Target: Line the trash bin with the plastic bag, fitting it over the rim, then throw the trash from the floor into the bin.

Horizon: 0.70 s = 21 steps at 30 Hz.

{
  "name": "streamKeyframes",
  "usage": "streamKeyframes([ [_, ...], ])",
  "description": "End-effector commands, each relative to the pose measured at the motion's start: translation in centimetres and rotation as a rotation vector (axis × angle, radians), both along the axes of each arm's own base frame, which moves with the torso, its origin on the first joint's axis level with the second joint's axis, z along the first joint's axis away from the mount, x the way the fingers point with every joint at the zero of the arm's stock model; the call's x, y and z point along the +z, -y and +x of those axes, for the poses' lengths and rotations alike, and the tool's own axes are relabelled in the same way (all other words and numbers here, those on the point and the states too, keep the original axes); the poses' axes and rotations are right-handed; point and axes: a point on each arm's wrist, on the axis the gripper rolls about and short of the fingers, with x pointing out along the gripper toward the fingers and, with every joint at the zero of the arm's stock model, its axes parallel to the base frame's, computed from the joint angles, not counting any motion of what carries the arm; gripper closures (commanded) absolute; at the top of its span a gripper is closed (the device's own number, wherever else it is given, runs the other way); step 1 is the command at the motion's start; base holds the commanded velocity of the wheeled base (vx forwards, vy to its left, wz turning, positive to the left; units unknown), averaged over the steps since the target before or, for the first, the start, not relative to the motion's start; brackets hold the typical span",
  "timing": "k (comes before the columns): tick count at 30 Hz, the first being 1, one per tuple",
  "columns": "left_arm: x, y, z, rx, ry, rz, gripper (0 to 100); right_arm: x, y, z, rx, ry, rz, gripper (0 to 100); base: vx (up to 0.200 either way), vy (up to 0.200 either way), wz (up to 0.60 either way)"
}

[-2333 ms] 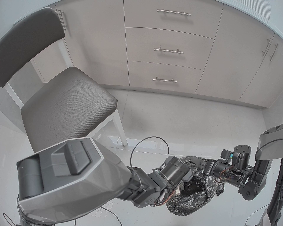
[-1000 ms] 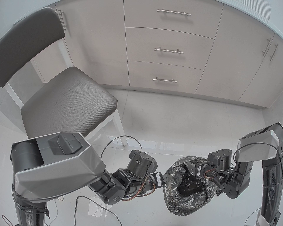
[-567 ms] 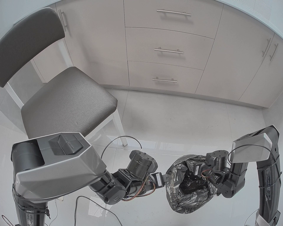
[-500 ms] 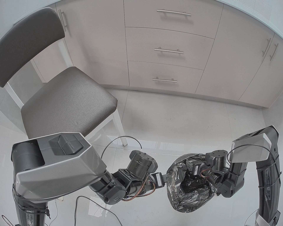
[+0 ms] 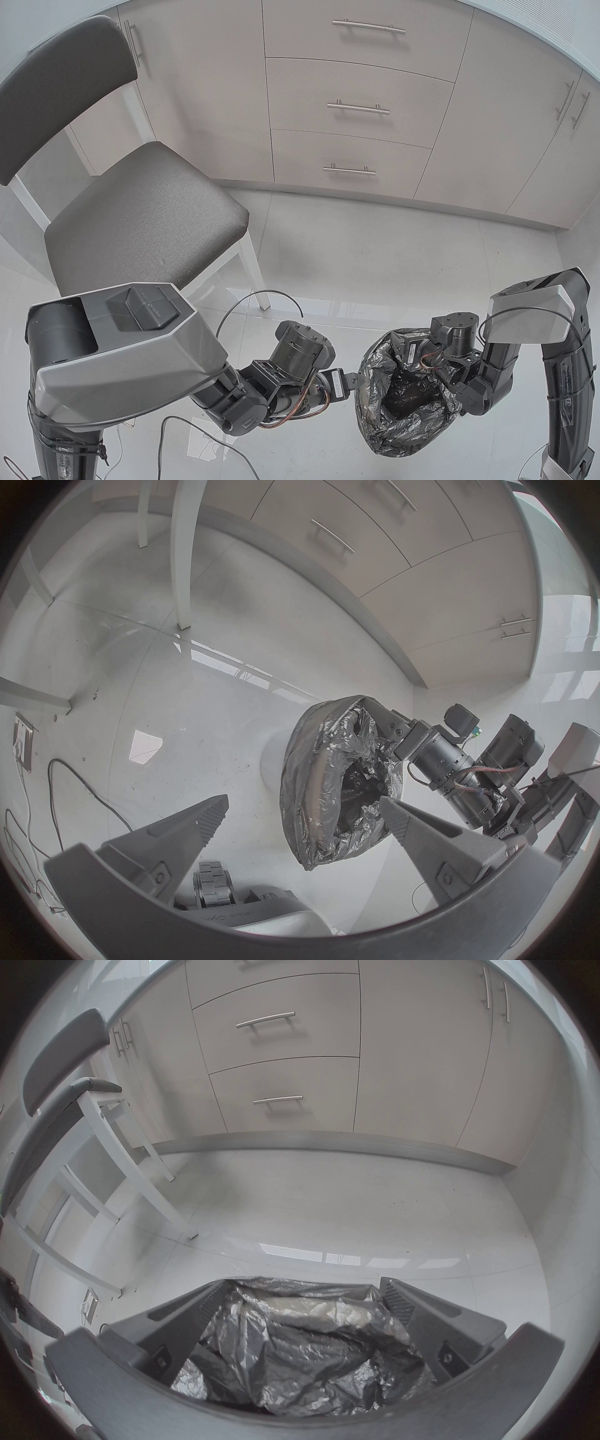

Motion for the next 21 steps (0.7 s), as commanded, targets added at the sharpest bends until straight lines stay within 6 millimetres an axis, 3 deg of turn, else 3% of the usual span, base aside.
streamKeyframes([
  [1, -0.2, 0.0, 0.0, 0.0, -0.002, 0.002, 0, 0.1, -0.1, 0.1, 0.001, 0.006, 0.002, 0, 0.0, 0.0, 0.0],
  [21, -0.2, 0.1, 0.0, 0.0, -0.002, 0.003, 0, -1.8, 0.0, 2.3, -0.02, -0.036, -0.005, 0, 0.0, 0.0, 0.0],
])
